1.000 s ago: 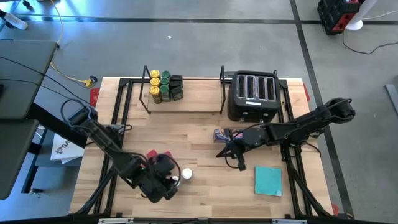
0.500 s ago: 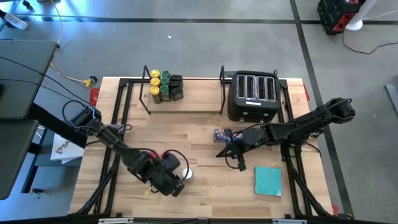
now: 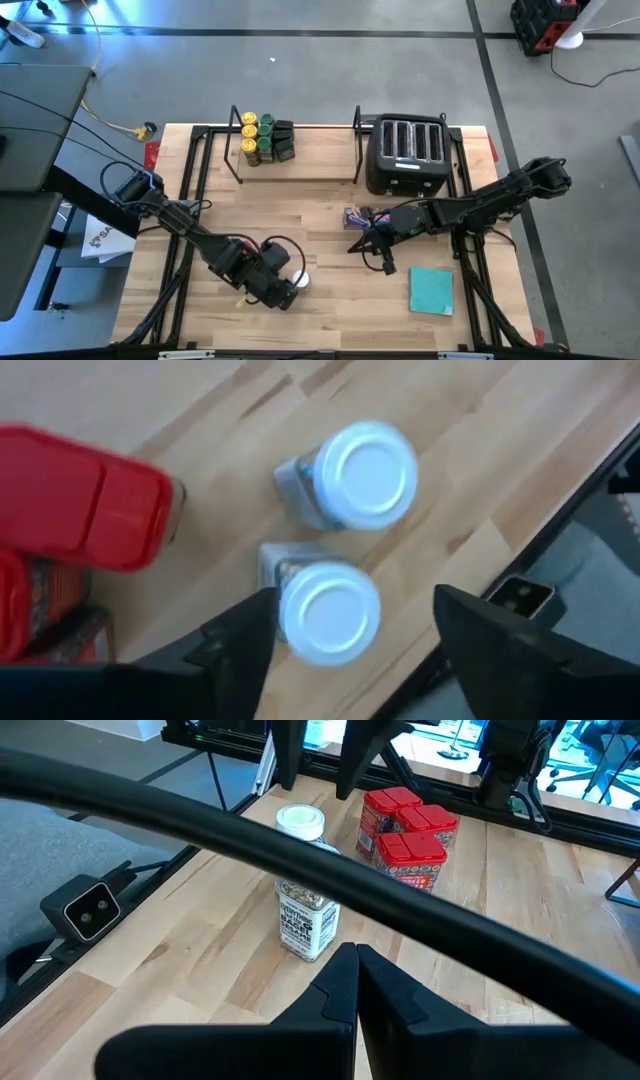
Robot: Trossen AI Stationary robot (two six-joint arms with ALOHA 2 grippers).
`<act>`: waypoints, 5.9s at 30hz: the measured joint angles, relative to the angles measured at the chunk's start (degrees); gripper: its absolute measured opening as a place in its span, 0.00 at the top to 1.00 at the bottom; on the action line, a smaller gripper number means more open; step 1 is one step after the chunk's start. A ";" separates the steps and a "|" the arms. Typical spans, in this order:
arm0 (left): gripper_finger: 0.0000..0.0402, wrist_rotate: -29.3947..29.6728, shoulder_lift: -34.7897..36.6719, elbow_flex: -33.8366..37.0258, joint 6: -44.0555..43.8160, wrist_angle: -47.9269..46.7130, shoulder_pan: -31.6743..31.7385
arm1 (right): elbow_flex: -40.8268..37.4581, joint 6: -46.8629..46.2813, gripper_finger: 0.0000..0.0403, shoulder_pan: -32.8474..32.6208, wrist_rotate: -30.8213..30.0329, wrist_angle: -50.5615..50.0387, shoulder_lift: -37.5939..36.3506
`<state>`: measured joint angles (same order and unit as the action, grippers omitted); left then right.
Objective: Shelf spices
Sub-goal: Put the left white seasoning bottle on the shelf, then put the white seasoning bottle on the shelf aligned with the other white seasoning bottle
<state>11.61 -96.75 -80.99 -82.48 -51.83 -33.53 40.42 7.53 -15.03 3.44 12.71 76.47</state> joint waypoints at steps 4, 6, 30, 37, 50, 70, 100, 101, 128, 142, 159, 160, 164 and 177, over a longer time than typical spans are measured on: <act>0.25 -2.07 -0.06 0.00 -3.07 0.02 0.10 | 0.00 0.00 1.00 -0.02 0.02 0.00 0.00; 0.23 -2.05 -0.29 0.00 -4.84 0.76 -0.15 | 0.00 0.00 1.00 -0.02 0.00 0.00 0.02; 0.23 -6.43 -8.09 0.07 -7.42 1.55 -0.23 | -0.04 -0.01 1.00 -0.02 0.20 0.02 0.02; 0.32 -8.06 -8.09 0.04 -7.47 0.06 -0.23 | -0.04 -0.02 1.00 -0.02 0.22 0.02 0.02; 0.51 -7.52 -5.18 -0.46 -6.61 -3.23 -0.23 | -0.04 -0.04 1.00 0.00 0.22 0.04 0.02; 0.50 0.60 -2.91 -31.12 53.18 -30.64 30.14 | -0.04 -1.61 1.00 0.02 0.03 1.49 0.02; 0.49 -5.00 -20.80 -31.08 115.68 -12.28 68.29 | -0.04 -18.05 1.00 0.04 -10.06 0.39 0.02; 0.49 -5.04 -21.17 -31.08 116.09 -12.42 68.53 | -0.04 -18.05 1.00 0.04 -10.23 0.37 0.02; 0.33 -2.69 -22.58 -31.08 118.76 -11.59 69.25 | -0.04 -19.52 1.00 -0.11 -13.88 -0.02 0.04; 0.33 1.64 -22.45 -31.08 119.17 -10.09 68.68 | -0.03 -19.52 1.00 -0.11 -13.86 -0.03 0.07; 0.33 4.08 -8.73 -31.68 102.83 -15.02 59.33 | -0.04 -18.71 1.00 -0.13 -13.81 -0.50 0.09; 0.33 5.44 -6.96 -30.08 101.12 -15.03 56.75 | -0.04 -18.09 1.00 -0.13 -13.81 -0.66 0.09; 0.33 15.04 -1.04 -22.64 90.12 -14.20 42.90 | -0.03 -16.31 1.00 -0.70 -13.60 -0.93 0.09; 0.33 48.78 5.53 -11.34 32.46 -17.75 2.23 | 12.71 2.51 0.72 1.18 11.48 5.39 13.54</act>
<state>60.40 -91.22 -92.33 -50.03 -69.58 -31.30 53.14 10.04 -13.85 14.92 18.10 90.01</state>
